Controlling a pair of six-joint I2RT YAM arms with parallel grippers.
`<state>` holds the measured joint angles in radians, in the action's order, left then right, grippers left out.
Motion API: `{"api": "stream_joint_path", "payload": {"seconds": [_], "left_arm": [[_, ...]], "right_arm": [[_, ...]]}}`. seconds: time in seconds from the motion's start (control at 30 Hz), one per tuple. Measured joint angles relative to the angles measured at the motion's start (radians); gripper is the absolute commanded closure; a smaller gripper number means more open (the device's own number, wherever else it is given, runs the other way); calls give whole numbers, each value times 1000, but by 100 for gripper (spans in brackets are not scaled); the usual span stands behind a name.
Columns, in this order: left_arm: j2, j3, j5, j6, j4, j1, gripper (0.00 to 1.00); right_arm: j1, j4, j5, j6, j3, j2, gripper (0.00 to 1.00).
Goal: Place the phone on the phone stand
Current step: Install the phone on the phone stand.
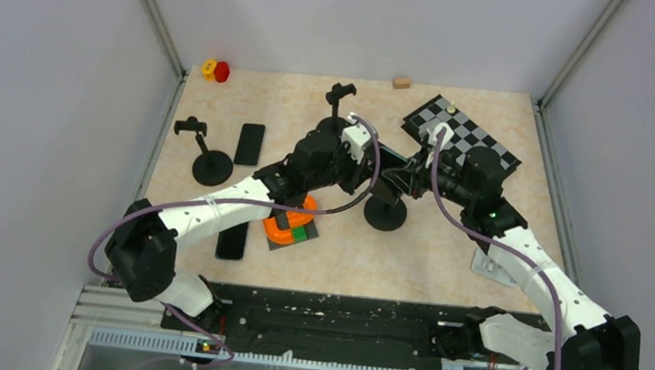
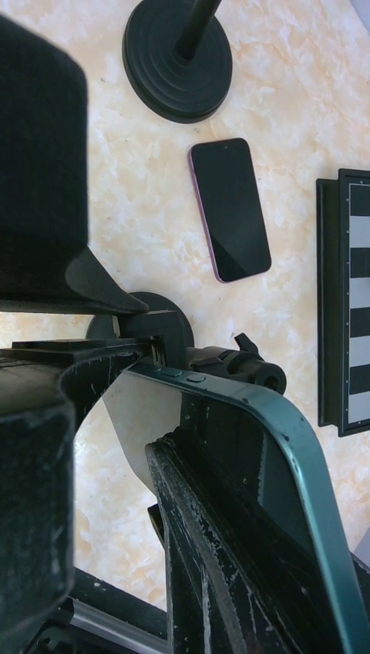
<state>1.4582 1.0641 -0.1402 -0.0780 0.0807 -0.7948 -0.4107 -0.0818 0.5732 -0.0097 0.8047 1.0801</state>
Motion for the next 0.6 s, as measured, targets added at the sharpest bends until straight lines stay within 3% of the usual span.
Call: {"api": "stream_joint_path", "payload": {"seconds": [0.6], "left_arm": [[7, 8, -21, 29, -11, -5, 100]], "right_arm": [[-28, 29, -83, -11, 0, -11, 100]]}}
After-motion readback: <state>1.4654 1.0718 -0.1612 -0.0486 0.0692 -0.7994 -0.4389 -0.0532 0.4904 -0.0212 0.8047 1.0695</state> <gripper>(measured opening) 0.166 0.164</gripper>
